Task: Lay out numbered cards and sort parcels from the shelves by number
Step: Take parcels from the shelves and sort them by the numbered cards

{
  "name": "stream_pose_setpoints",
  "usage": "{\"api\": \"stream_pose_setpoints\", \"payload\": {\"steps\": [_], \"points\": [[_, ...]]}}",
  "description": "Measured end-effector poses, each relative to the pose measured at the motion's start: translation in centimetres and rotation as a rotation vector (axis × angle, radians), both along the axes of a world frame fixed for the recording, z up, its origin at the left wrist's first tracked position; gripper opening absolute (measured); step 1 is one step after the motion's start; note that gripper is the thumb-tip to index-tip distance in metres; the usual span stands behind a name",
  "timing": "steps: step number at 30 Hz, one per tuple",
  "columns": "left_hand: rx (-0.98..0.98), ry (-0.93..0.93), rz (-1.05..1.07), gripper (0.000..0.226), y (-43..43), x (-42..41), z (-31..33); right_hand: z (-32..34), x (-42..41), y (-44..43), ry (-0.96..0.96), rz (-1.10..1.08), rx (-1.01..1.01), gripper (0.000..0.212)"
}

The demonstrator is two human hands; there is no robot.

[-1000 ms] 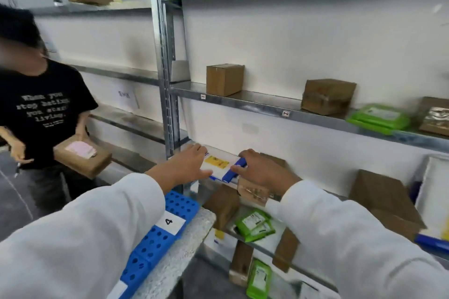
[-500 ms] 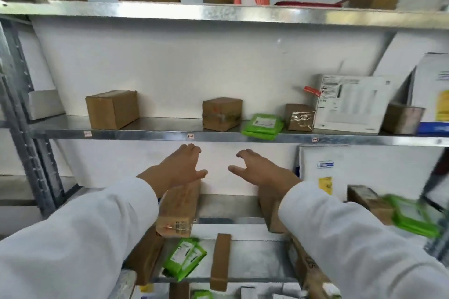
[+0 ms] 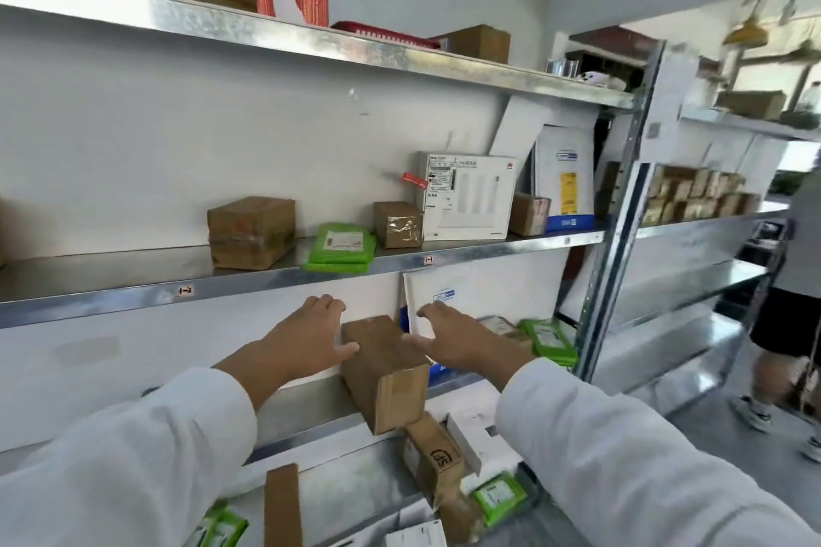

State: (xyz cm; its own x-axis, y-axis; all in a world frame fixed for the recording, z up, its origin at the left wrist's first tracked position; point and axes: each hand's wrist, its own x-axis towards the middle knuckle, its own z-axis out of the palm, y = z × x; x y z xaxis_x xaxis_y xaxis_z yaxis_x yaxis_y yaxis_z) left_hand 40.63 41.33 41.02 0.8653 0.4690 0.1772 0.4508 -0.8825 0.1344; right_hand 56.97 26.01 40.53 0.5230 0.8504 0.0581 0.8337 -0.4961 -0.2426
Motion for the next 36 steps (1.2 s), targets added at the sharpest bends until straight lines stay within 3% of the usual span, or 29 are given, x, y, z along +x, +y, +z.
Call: {"api": "stream_pose_setpoints", "payload": {"steps": [16,25,36], "points": [[0.060,-0.001,-0.201,0.066,-8.4,11.4,3.1,1.3,9.2,-12.8,0.019,-0.240,0.101,0.063],[0.041,-0.010,-0.178,0.071,-15.0,19.3,5.0,2.8,19.1,-20.5,0.039,-0.251,0.136,0.069],[0.116,-0.075,-0.171,0.058,-20.9,29.1,5.4,2.9,28.8,-27.3,0.000,-0.244,0.166,0.068]]}}
